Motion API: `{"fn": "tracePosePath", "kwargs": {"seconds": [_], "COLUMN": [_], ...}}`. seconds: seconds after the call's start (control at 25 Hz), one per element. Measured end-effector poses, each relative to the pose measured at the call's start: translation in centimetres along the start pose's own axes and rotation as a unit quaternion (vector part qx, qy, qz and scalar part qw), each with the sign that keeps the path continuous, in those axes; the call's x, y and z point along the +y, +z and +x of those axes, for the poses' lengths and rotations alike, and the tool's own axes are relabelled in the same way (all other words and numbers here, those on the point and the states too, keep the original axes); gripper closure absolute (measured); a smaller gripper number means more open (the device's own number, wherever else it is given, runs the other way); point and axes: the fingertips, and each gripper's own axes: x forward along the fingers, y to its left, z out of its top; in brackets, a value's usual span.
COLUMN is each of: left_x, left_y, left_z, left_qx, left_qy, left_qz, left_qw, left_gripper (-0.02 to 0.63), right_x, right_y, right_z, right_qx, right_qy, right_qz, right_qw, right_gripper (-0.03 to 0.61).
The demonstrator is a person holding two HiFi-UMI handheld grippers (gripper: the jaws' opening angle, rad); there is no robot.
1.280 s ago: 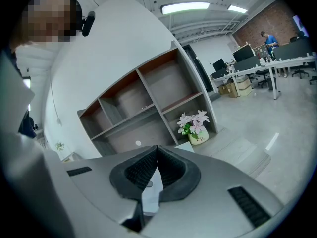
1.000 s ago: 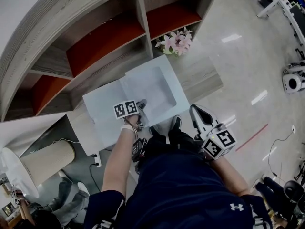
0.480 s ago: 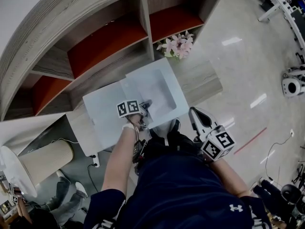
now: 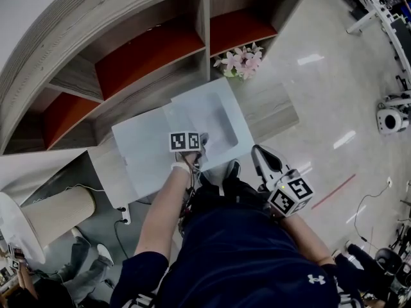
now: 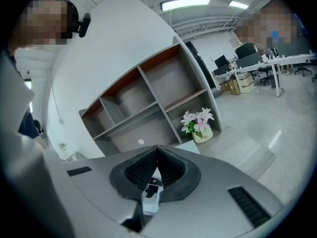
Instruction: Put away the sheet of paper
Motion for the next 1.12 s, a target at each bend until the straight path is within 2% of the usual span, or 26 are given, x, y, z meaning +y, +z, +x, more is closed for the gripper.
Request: {"fn": "tracePosePath", "kwargs": {"seconds": [0.08, 0.2, 0.36, 0.48, 0.64, 0.76, 0.88, 1.0, 1.12], "left_x": [0.2, 0.0, 0.2, 0.6, 0.8, 1.3, 0.9, -0.8, -3.1], "left_y": [-0.3, -0.4, -0.7, -1.2, -1.4, -0.6, 1.2, 3.7, 5.4], "left_z": [-0.1, -0.4, -1.1, -2.0, -3.7, -5.9, -9.8, -15.0, -20.4], "left_qx": [0.005, 0.002, 0.004, 0.004, -0.009, -0.042, -0.103, -0.183, -0.248], "left_qy": [0.010, 0.015, 0.039, 0.046, 0.027, 0.028, 0.027, 0.005, -0.008], "left_qz": [0.005, 0.006, 0.026, 0.035, 0.034, 0.032, 0.040, 0.058, 0.094], "left_qw": [0.9999, 0.9999, 0.9989, 0.9983, 0.9990, 0.9982, 0.9935, 0.9814, 0.9642], "left_gripper": [0.512, 0.464, 0.411, 0.396, 0.396, 0.396, 0.399, 0.434, 0.480], "right_x": [0.2, 0.5, 1.0, 1.5, 2.2, 2.5, 2.6, 2.6, 3.0], "right_y": [-0.1, -0.1, -0.1, -0.1, -0.1, 0.1, 0.9, 2.3, 4.2], "right_z": [-0.1, -0.2, -0.1, 0.0, 0.3, 0.7, 1.0, 1.5, 1.9], "right_qx": [0.001, 0.000, -0.001, 0.000, 0.001, 0.000, -0.004, -0.013, -0.028], "right_qy": [-0.001, -0.003, 0.001, 0.004, 0.010, 0.014, 0.015, 0.014, 0.016], "right_qz": [0.001, 0.001, -0.002, -0.002, -0.006, -0.013, -0.021, -0.037, -0.060], "right_qw": [1.000, 1.000, 1.000, 1.000, 1.000, 1.000, 1.000, 0.999, 0.998], "right_gripper": [0.574, 0.574, 0.574, 0.574, 0.574, 0.574, 0.574, 0.574, 0.574]}}
